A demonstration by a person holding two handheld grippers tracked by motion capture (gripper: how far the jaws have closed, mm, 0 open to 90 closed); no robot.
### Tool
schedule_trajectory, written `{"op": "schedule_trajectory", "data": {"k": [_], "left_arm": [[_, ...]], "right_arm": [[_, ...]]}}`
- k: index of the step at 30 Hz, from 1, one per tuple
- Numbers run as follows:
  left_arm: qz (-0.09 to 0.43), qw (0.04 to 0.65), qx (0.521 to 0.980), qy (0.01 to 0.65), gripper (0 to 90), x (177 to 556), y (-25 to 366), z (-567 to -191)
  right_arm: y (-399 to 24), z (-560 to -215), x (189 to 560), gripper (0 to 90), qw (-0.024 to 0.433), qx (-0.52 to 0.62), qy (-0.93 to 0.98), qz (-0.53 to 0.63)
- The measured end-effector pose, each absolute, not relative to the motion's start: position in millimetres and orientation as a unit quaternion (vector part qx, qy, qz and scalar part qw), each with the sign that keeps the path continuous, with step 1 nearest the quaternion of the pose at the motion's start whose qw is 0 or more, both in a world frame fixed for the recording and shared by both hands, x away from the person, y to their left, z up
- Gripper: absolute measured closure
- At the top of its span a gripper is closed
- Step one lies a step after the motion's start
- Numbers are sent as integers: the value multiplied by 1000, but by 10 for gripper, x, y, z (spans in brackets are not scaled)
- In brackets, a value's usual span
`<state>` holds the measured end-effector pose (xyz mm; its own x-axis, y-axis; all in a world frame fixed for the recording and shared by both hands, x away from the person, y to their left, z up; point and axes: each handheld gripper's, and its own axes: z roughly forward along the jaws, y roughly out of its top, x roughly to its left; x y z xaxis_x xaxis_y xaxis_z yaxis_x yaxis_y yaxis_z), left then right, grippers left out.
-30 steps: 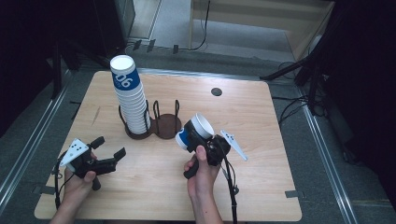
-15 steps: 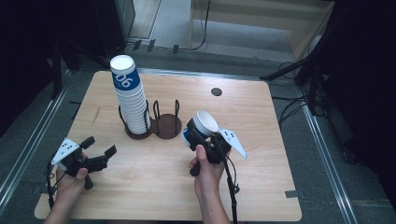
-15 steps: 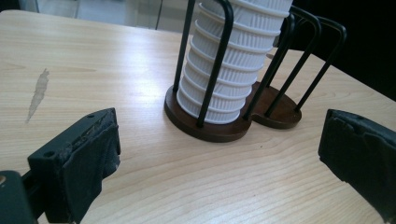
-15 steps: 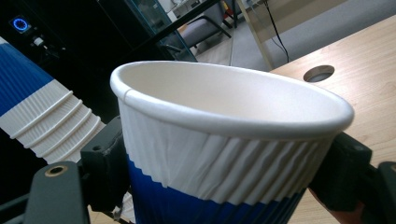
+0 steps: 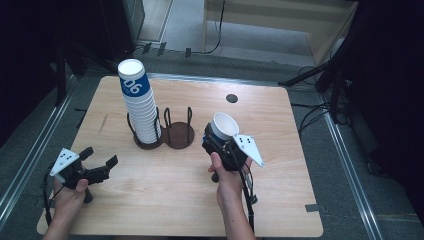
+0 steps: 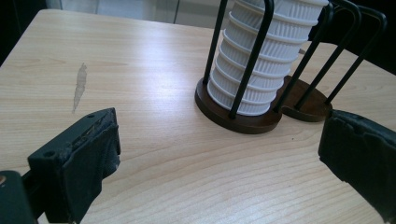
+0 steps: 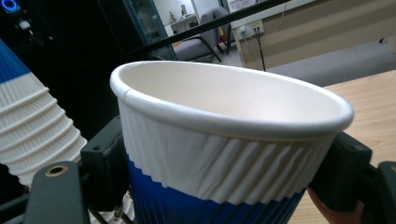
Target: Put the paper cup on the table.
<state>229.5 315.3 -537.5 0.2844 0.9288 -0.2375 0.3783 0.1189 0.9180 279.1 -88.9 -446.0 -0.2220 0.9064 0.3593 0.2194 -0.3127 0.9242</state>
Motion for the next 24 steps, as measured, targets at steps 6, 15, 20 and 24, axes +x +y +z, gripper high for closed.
{"op": "schedule_trajectory", "data": {"k": [6,15,20,24], "left_arm": [[258,522,607,541,0,2297,3185,-5414],[264,523,605,540,0,2275,3189,-5469],[269,517,616,530,0,2270,3154,-5481],[267,519,614,531,0,2260,3167,-5478]], "right_arm": [[-889,-4498,2848,200,310,537,523,585],[-926,-4558,2972,198,342,518,543,566],[-965,-4591,3057,198,355,514,547,558],[-996,-4632,3148,197,360,515,550,550]]}}
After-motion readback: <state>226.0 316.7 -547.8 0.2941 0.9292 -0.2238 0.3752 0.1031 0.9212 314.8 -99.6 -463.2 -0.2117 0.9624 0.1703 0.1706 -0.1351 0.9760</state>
